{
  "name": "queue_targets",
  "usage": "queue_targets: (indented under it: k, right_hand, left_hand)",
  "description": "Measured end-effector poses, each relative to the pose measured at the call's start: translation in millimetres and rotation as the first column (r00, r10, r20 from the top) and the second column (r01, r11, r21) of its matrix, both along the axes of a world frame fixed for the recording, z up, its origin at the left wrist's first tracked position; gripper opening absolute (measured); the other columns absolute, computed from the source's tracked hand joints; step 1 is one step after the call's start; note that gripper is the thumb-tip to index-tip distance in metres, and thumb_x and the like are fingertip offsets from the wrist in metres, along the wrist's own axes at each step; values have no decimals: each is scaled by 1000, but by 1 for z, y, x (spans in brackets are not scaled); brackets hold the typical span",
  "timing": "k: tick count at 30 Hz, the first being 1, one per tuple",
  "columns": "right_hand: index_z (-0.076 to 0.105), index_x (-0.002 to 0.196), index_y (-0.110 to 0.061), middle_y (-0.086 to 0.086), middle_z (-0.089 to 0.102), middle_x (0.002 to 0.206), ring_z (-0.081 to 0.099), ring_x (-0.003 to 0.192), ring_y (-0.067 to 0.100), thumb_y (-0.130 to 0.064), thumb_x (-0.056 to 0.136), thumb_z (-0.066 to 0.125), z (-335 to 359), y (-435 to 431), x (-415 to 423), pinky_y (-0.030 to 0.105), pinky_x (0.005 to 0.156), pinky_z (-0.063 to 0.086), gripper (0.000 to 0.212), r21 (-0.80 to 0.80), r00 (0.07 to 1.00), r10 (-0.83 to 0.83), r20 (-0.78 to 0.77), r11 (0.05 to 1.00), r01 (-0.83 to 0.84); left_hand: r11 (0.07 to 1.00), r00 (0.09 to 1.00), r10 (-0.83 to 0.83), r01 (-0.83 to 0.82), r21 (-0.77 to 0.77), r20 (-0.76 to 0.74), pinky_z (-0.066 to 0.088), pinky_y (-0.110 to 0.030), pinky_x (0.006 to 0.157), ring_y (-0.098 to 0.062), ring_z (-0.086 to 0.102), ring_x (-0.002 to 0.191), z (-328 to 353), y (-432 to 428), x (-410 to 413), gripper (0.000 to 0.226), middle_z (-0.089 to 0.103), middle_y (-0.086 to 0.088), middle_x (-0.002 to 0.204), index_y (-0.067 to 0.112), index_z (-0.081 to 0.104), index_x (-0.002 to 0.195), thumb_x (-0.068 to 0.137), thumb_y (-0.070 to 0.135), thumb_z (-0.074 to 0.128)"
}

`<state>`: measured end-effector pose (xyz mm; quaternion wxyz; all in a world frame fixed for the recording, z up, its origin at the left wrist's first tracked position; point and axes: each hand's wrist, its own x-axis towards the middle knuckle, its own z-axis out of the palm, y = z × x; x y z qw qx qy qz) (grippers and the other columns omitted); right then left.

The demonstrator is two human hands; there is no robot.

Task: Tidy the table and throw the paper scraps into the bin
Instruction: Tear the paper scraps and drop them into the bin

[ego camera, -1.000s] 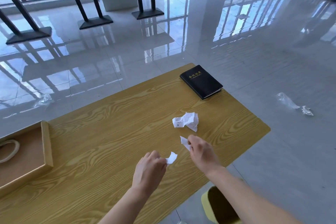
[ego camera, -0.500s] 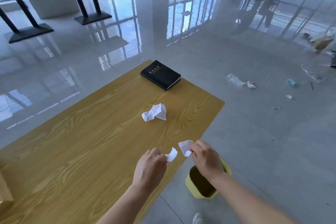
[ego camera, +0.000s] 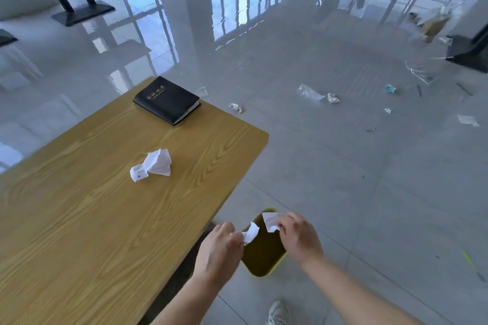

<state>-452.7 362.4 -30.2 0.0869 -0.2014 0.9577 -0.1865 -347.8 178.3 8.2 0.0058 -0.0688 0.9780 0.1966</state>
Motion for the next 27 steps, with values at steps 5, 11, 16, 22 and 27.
queue_targets:
  k: [5, 11, 16, 22, 27]
  right_hand:
    - [66, 98, -11, 7, 62, 93, 58, 84, 27, -11, 94, 49, -50, 44, -20, 28, 62, 31, 17, 49, 995, -14, 100, 999, 10]
    - [66, 95, -12, 8, 63, 93, 59, 84, 31, -9, 91, 53, -105, 60, -34, 30, 62, 34, 14, 44, 981, -66, 185, 997, 59]
    - [64, 94, -12, 7, 62, 96, 60, 83, 30, -8, 93, 49, -169, 58, -39, 35, 65, 47, 16, 73, 959, -110, 261, 993, 94]
    - [62, 92, -13, 7, 59, 95, 57, 84, 31, -7, 91, 47, -255, 50, -43, 33, 63, 40, 16, 124, 918, -182, 352, 981, 147]
    - [62, 93, -14, 5, 57, 95, 54, 81, 28, -7, 91, 47, -318, 44, -51, 31, 60, 36, 17, 125, 897, -189, 399, 981, 151]
  left_hand:
    - [1000, 990, -13, 12, 11, 138, 49, -25, 60, -10, 50, 70, -50, 38, -23, 18, 60, 5, 83, 21, 75, 93, 96, 23, 57]
    - [998, 968, -53, 56, -5, 246, 48, -22, 66, -10, 54, 76, -124, 47, -47, 22, 59, 5, 90, 21, 73, 104, 99, 27, 52]
    - [991, 940, -106, 127, -42, 323, 43, -21, 62, -9, 50, 69, -191, 48, -61, 25, 59, 3, 84, 18, 72, 97, 101, 26, 49]
    - [979, 898, -157, 195, -52, 412, 40, -20, 62, -10, 50, 70, -279, 48, -73, 28, 56, 3, 82, 21, 72, 102, 102, 27, 44]
    - [985, 887, -114, 159, -65, 447, 44, -22, 59, -11, 52, 70, -334, 50, -84, 25, 54, 2, 81, 21, 72, 94, 101, 26, 48]
